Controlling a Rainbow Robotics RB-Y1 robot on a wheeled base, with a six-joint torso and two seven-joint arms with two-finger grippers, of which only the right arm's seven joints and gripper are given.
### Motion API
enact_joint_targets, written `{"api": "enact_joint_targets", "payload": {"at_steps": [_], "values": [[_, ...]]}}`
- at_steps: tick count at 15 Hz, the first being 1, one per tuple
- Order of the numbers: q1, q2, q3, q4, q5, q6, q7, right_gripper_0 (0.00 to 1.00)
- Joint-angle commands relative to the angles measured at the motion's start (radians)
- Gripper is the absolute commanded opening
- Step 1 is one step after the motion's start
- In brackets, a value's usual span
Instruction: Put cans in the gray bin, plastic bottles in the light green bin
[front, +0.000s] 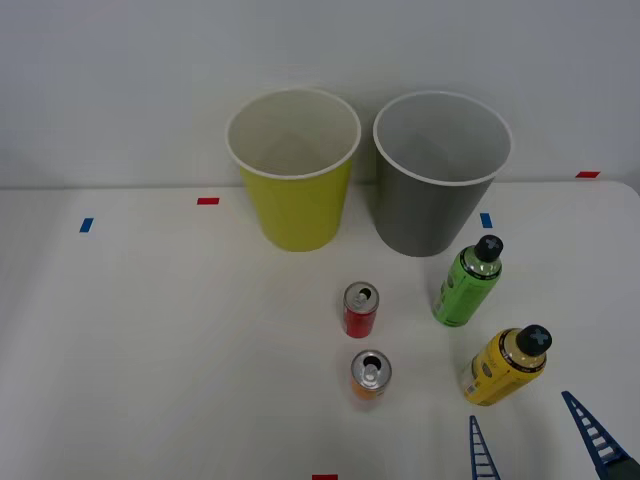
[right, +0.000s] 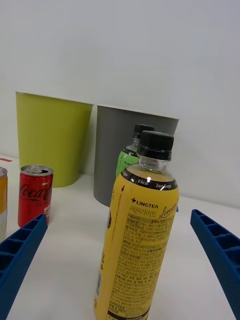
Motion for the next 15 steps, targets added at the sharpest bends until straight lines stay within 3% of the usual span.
{"api": "enact_joint_targets", "payload": {"at_steps": [1, 15], "values": [[0.000, 0.000, 0.000, 0.000, 0.000, 0.000, 0.000, 1.00], [0.000, 0.000, 0.000, 0.000, 0.000, 0.000, 0.000, 1.00]]}}
